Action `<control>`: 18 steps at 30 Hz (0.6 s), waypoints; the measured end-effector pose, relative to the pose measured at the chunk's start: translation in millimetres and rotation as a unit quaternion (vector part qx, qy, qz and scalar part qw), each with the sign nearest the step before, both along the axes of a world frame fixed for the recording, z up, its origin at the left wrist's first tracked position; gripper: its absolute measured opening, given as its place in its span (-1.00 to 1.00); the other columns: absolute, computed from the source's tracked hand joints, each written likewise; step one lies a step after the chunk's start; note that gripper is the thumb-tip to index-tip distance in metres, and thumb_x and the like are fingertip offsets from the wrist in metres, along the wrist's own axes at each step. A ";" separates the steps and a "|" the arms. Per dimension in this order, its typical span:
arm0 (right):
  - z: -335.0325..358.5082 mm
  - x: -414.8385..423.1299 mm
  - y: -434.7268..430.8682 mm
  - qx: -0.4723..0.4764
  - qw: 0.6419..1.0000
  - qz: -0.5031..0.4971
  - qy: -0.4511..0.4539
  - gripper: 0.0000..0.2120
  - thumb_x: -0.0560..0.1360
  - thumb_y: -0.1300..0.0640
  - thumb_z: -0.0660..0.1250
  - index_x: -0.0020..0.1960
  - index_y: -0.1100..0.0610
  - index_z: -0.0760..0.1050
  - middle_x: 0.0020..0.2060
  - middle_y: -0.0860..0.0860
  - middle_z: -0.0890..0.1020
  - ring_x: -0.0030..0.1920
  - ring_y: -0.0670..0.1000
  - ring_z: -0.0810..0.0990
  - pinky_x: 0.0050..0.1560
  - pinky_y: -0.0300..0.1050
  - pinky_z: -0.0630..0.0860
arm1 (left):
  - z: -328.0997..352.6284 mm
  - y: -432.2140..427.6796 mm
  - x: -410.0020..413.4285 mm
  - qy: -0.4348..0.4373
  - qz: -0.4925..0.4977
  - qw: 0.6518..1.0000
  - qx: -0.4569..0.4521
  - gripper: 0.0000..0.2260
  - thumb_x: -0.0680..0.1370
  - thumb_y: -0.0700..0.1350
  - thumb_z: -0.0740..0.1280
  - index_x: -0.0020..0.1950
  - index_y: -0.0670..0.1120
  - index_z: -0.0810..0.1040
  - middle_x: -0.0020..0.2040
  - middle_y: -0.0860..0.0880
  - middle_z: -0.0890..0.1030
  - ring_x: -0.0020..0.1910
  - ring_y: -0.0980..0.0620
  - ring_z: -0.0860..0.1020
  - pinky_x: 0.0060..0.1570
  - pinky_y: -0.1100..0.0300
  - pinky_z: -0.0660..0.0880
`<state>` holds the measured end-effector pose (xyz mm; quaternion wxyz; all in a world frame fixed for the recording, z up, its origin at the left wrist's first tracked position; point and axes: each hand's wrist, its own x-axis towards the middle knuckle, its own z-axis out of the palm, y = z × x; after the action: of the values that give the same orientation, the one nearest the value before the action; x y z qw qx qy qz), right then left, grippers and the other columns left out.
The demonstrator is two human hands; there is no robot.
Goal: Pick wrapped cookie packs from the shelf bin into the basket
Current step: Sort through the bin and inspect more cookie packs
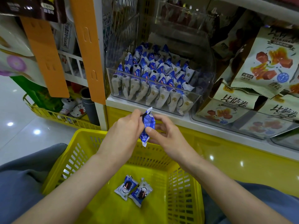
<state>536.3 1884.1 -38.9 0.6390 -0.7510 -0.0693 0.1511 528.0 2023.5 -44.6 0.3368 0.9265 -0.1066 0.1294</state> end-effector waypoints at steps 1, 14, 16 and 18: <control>-0.6 -0.1 -0.4 -0.006 1.000 0.003 0.000 -0.71 0.51 0.18 0.31 0.17 -0.05 0.36 0.00 -0.06 0.56 -0.04 -0.06 0.60 -0.02 -0.22 0.56 | -0.5 0.9 1.0 -0.005 0.000 1.000 0.007 -0.81 0.62 -0.07 0.06 -0.01 -0.13 0.41 -0.27 0.00 0.47 -0.30 -0.04 0.47 -0.35 0.08 0.39; -7.4 6.3 -4.0 0.005 0.995 -0.102 0.011 -0.64 0.50 0.10 0.30 0.24 0.16 0.31 -0.06 0.02 0.55 -0.31 -0.22 0.60 -0.25 -0.33 0.56 | -12.7 -14.5 -0.6 0.089 -0.047 0.983 -0.155 -0.71 0.59 -0.22 0.15 0.29 -0.02 0.41 -0.21 0.11 0.57 -0.27 0.24 0.51 -0.29 0.45 0.39; -7.8 7.7 -4.6 -0.006 0.995 -0.100 0.005 -0.61 0.48 0.11 0.32 0.25 0.17 0.33 -0.09 -0.01 0.53 -0.33 -0.22 0.59 -0.27 -0.33 0.55 | -9.6 -16.5 0.6 0.150 -0.051 0.956 -0.247 -0.64 0.56 -0.32 0.14 0.26 0.03 0.38 -0.08 -0.05 0.65 -0.15 -0.03 0.59 -0.06 0.05 0.53; -7.7 8.7 -4.7 -0.037 0.995 -0.085 -0.018 -0.65 0.47 0.06 0.33 0.22 0.10 0.39 -0.04 -0.05 0.54 -0.30 -0.22 0.57 -0.29 -0.36 0.52 | -2.8 -16.7 3.6 0.220 -0.033 0.908 -0.355 -0.65 0.53 -0.34 0.13 0.15 0.07 0.42 -0.02 -0.15 0.66 -0.01 -0.25 0.58 0.04 -0.18 0.51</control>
<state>545.0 1879.4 -46.6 0.6197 -0.7801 -0.0105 0.0854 531.6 2006.9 -47.4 0.6622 0.7469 -0.0078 -0.0599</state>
